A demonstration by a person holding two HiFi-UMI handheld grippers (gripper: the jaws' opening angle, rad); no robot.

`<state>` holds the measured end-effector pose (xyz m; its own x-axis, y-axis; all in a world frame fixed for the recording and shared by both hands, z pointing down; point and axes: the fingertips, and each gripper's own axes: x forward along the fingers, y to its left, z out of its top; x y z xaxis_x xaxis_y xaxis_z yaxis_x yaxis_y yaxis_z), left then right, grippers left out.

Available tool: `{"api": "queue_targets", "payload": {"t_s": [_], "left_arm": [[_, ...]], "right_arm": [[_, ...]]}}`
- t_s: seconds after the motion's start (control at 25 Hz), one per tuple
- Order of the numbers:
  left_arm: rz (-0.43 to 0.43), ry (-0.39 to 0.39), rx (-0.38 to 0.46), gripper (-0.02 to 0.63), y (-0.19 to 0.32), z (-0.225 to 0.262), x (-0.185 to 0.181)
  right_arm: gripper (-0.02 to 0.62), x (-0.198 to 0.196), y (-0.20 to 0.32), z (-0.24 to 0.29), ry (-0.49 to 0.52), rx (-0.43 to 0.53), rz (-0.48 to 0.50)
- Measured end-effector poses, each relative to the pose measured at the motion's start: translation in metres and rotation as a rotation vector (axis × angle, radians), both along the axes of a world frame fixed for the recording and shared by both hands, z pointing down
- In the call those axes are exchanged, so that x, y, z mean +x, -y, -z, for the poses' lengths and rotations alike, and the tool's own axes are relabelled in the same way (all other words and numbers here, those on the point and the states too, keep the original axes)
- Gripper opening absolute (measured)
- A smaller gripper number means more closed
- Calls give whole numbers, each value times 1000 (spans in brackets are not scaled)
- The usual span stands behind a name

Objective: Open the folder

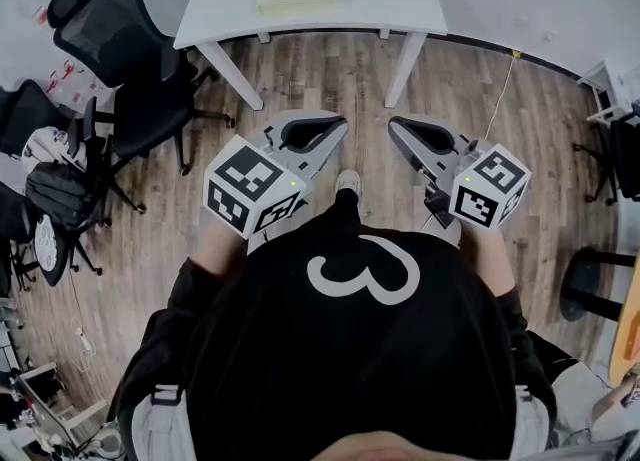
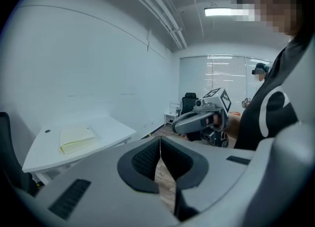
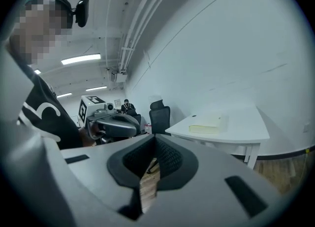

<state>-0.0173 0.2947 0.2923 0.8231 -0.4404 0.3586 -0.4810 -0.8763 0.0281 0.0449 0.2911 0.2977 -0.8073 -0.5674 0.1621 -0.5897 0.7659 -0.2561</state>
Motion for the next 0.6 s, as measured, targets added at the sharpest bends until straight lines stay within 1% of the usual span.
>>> {"api": "queue_targets", "payload": {"t_s": [0.24,0.36,0.44,0.52,0.6], "left_arm": [[-1,21,-46,20,103,-14,9],[-17,-23,-127,20,154,-22,20],[-22,-40,-166,20,187,-29,28],[-14,-15,-157,20,221,-38,33],[-7,12,-139,20,250,-46,32]], "right_arm": [[26,8,104,-7,50,-53,-14],[26,18,158,-15,82,-85,-69],[27,24,191,-22,115,-116,-75],[26,25,222,-31,139,-146,-58],[26,20,249,-39,138,-169,-36]]}}
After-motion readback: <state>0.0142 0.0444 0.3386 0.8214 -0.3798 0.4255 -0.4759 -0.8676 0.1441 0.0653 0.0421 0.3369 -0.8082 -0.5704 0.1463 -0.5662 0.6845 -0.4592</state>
